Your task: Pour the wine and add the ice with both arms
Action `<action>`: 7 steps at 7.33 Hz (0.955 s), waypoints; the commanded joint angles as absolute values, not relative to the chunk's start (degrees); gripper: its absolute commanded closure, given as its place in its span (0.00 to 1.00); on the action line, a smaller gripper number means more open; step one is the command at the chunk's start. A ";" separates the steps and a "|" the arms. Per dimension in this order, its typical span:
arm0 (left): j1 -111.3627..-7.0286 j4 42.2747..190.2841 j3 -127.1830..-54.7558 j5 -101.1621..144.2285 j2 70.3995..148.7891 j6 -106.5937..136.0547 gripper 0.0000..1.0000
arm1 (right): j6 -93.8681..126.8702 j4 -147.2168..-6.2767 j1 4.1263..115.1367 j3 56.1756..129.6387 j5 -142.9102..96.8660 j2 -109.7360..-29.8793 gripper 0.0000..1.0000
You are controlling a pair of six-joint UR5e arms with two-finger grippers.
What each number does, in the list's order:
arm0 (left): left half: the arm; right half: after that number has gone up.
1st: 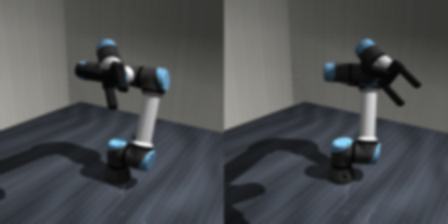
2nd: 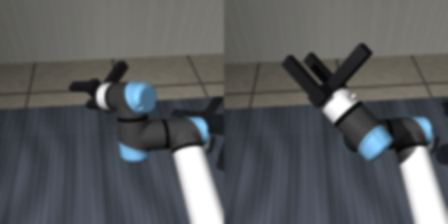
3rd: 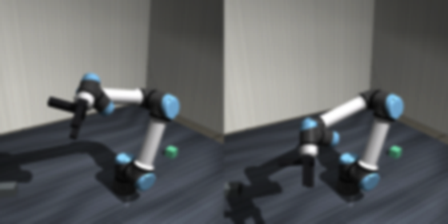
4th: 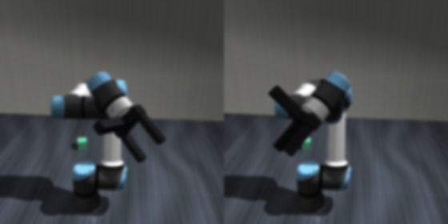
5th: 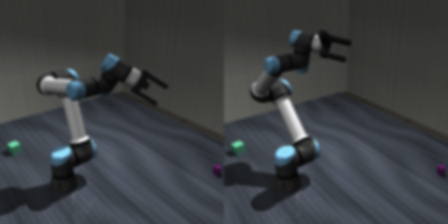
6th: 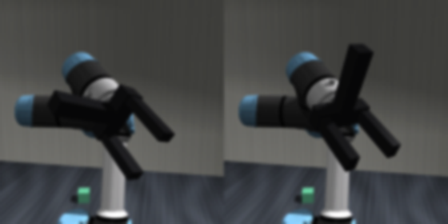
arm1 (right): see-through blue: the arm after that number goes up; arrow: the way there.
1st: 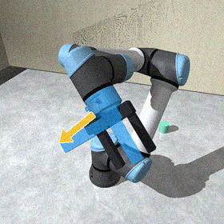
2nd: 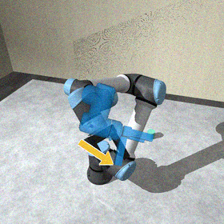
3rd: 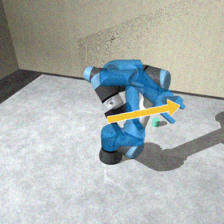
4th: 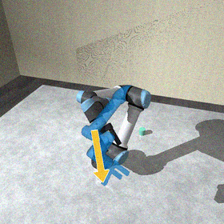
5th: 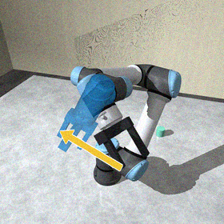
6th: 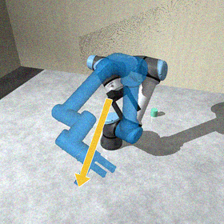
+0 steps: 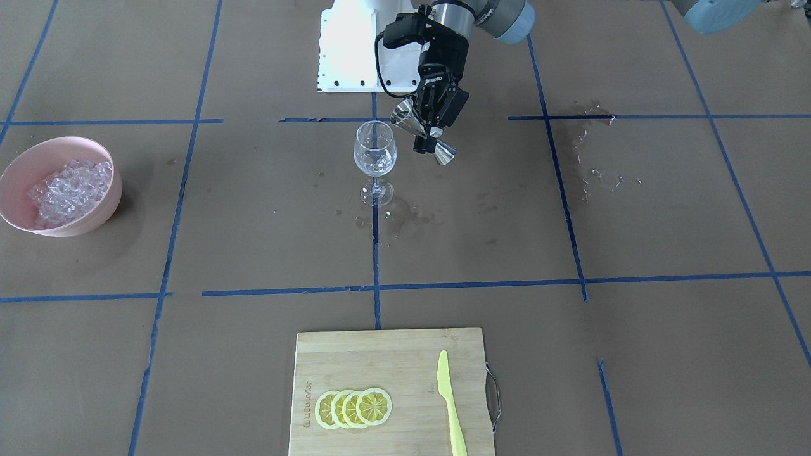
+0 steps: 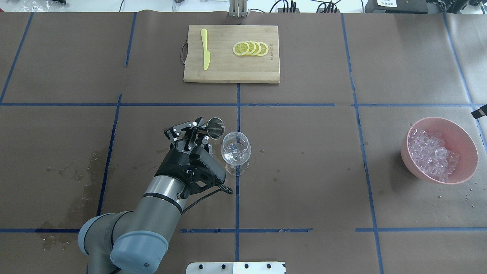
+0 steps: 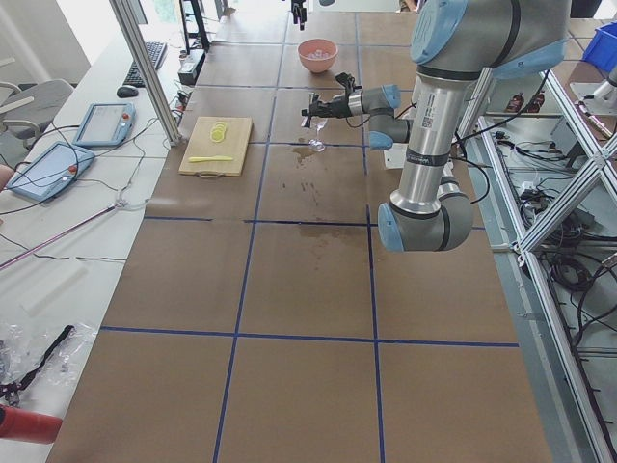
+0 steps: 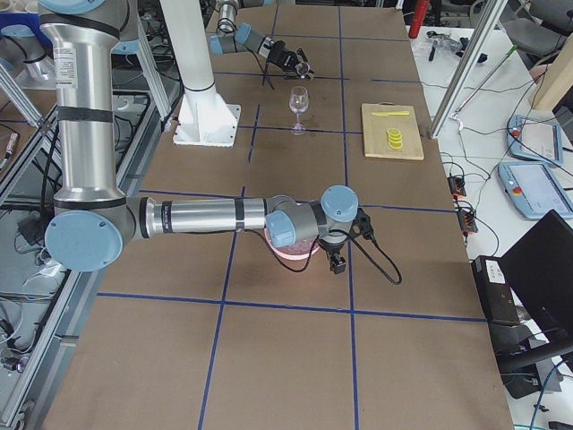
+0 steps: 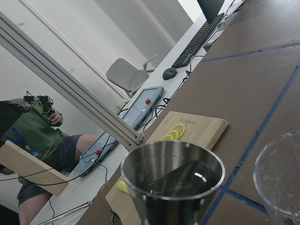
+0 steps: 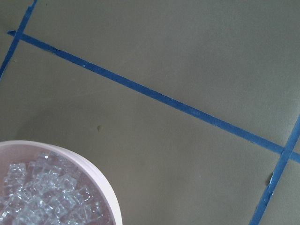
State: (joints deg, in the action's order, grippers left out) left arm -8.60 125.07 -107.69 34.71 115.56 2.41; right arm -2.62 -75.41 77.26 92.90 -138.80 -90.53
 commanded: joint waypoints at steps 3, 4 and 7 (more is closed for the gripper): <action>-8.52 117.08 -108.02 34.72 118.74 -11.14 1.00 | -2.64 -75.41 76.99 92.90 -138.87 -90.53 0.00; -8.53 113.33 -108.10 34.80 119.44 -14.21 1.00 | -2.64 -75.41 76.99 92.90 -138.87 -90.53 0.00; -8.88 105.67 -111.08 34.72 120.41 -22.21 1.00 | -2.64 -75.41 76.82 92.90 -138.78 -90.53 0.00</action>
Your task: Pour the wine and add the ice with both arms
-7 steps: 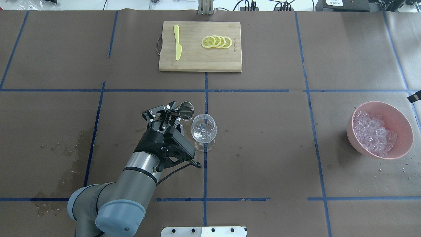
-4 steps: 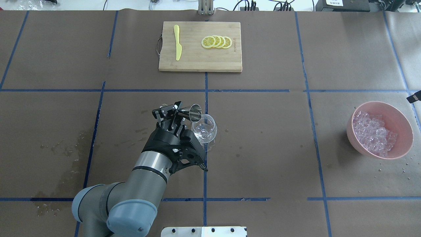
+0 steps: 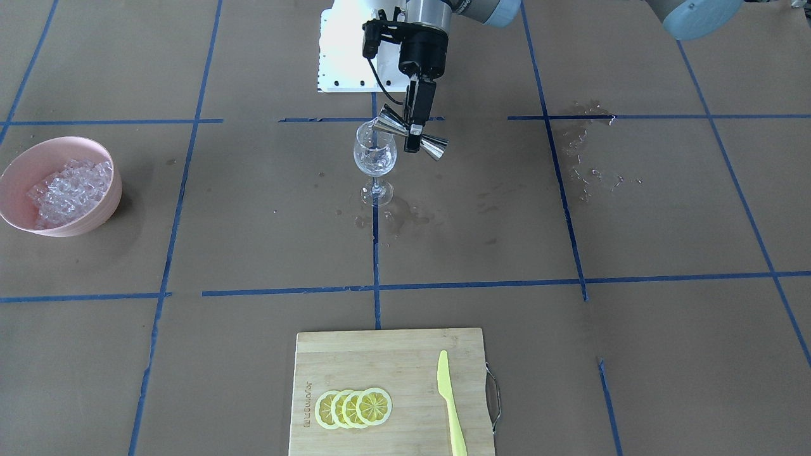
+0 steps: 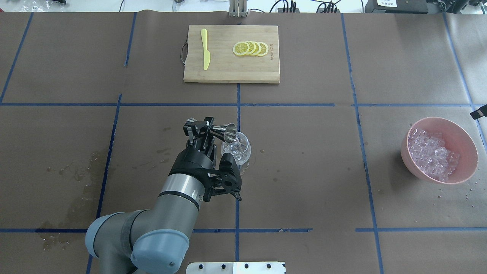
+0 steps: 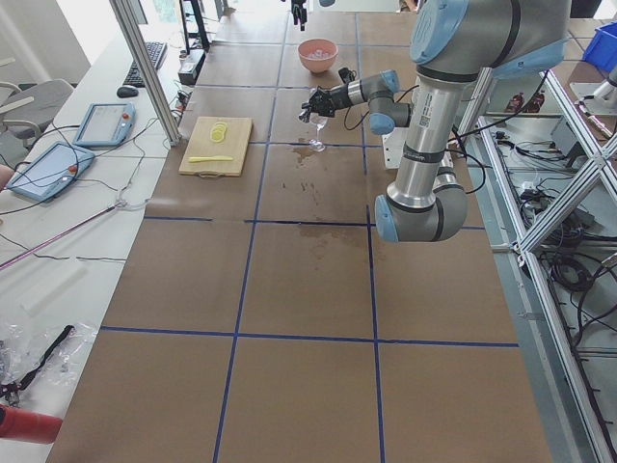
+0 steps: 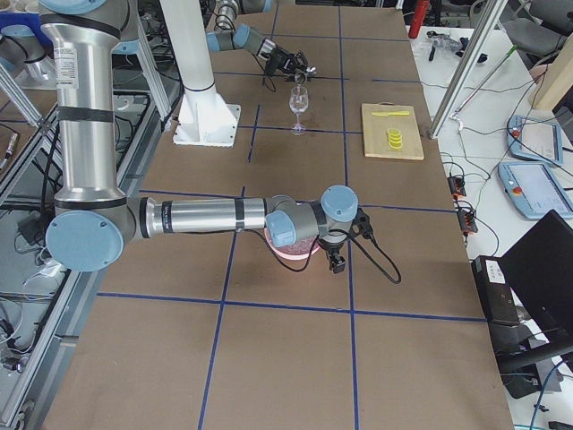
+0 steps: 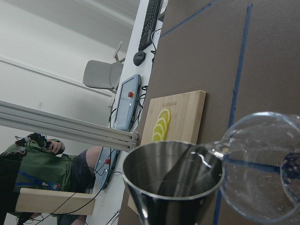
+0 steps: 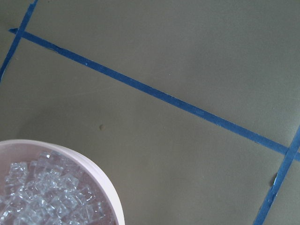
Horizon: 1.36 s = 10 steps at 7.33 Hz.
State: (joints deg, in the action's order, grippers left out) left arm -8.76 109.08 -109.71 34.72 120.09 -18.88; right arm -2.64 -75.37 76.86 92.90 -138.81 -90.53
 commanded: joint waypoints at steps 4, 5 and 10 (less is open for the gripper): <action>-8.96 94.95 -112.50 36.20 123.65 -30.57 1.00 | -2.64 -75.41 76.38 92.81 -138.78 -90.35 0.00; -8.70 92.14 -112.50 36.30 123.92 -31.54 1.00 | -2.64 -75.41 76.38 92.81 -138.78 -90.35 0.00; -9.58 92.63 -113.03 36.56 123.84 -21.18 1.00 | -2.64 -75.41 76.29 92.11 -138.95 -89.57 0.00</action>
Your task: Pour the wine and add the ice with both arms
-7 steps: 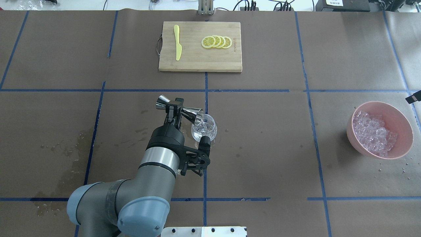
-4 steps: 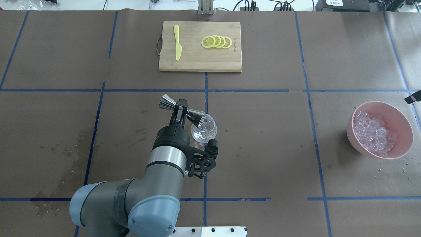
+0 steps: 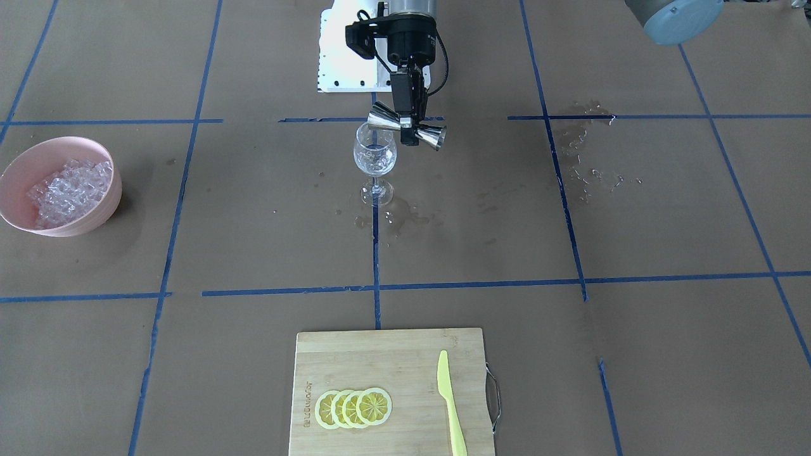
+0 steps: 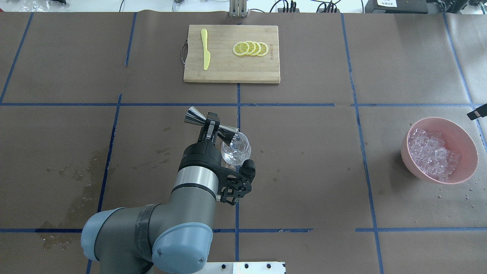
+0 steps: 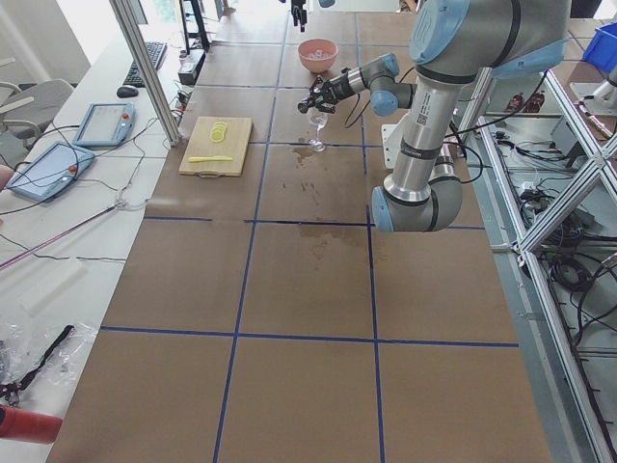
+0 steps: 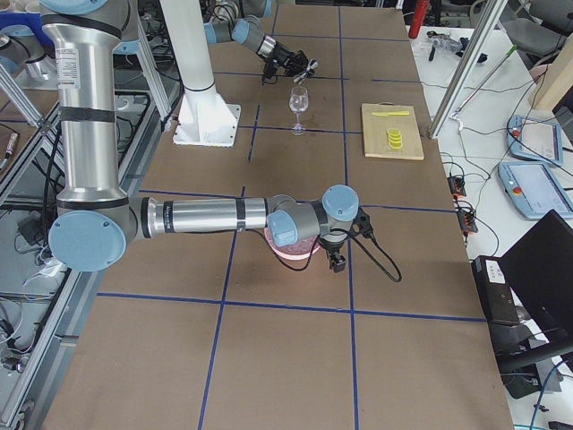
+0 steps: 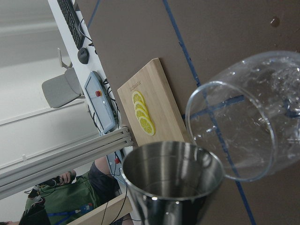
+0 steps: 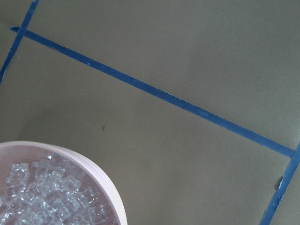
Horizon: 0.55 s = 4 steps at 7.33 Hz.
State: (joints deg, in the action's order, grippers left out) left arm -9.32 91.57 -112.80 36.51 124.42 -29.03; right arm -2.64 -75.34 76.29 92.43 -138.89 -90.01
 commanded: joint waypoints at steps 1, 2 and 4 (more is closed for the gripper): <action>-10.36 94.46 -114.94 36.56 122.36 -16.05 1.00 | -2.64 -75.41 76.29 91.76 -138.96 -89.30 0.00; -10.55 95.09 -116.27 36.65 118.60 -4.08 1.00 | -2.55 -75.32 76.29 91.84 -138.96 -89.21 0.00; -10.55 109.41 -116.19 37.26 108.69 14.00 1.00 | -2.55 -75.41 76.29 91.93 -138.87 -89.12 0.00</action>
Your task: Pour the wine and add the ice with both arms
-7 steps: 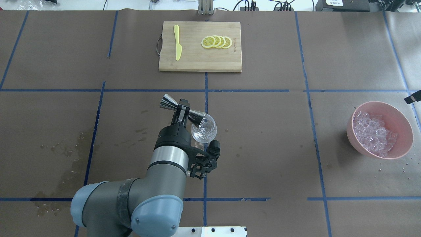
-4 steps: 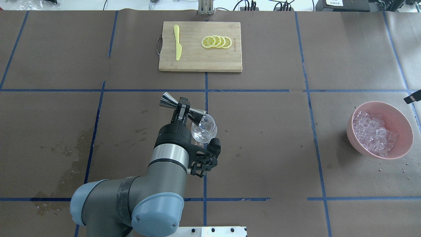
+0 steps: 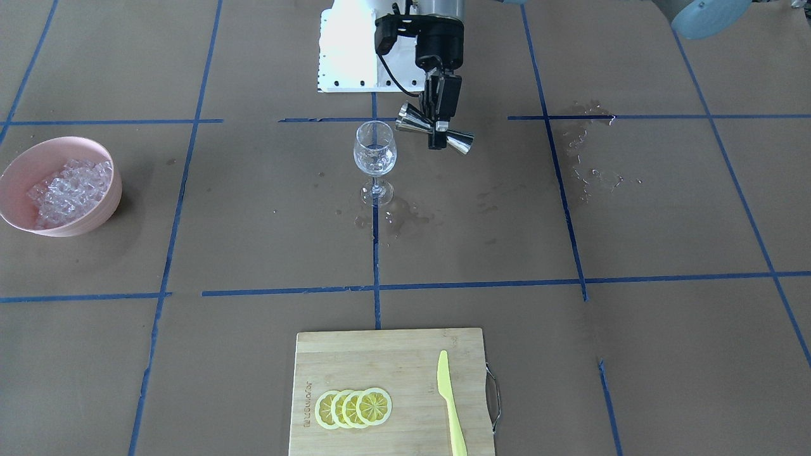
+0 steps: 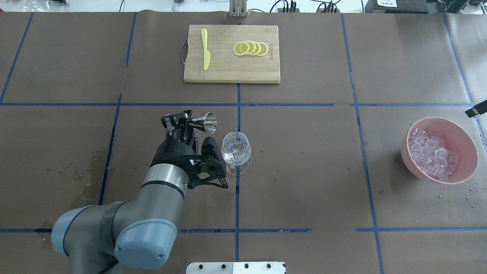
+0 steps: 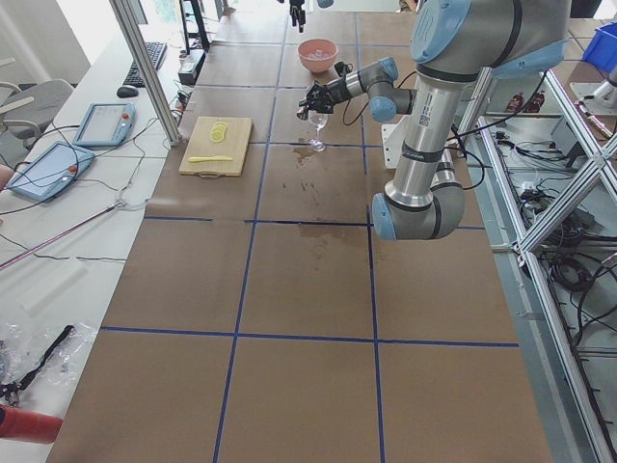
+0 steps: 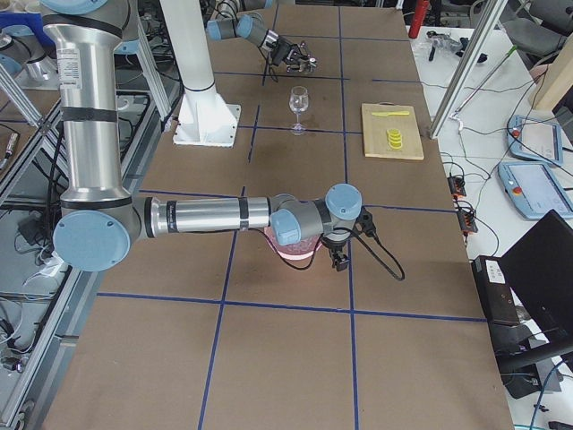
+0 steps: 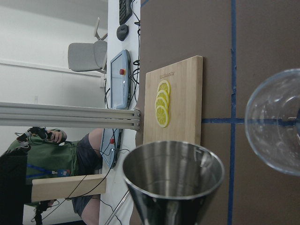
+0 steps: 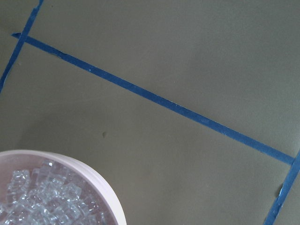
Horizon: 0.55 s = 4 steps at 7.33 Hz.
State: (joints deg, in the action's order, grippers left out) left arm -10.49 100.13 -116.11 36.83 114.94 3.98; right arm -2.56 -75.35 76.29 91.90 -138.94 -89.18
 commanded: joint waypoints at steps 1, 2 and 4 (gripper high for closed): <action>-10.55 124.30 -115.67 37.18 100.45 15.63 1.00 | -2.55 -75.41 76.03 91.85 -138.78 -88.95 0.00; -10.55 140.81 -113.66 37.09 92.11 15.82 1.00 | -2.55 -75.41 75.68 91.85 -138.78 -88.95 0.00; -10.55 167.58 -103.07 37.09 84.58 20.35 1.00 | -2.55 -75.41 75.67 91.93 -138.87 -88.95 0.00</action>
